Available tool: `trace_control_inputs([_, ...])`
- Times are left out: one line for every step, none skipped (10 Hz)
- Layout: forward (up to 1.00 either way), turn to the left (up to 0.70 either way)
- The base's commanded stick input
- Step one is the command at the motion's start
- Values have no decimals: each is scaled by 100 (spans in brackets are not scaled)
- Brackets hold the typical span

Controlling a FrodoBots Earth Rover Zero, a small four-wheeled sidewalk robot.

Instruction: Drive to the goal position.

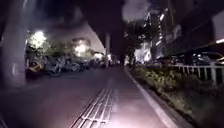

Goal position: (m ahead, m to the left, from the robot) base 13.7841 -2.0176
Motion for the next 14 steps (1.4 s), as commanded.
trace_control_inputs([45, 0])
trace_control_inputs([45, 0])
trace_control_inputs([45, 0])
trace_control_inputs([45, 0])
trace_control_inputs([45, 0])
trace_control_inputs([45, 0])
trace_control_inputs([45, 0])
trace_control_inputs([45, 0])
trace_control_inputs([45, 0])
trace_control_inputs([45, 0])
trace_control_inputs([45, 0])
trace_control_inputs([45, 0])
trace_control_inputs([45, 0])
trace_control_inputs([45, 0])
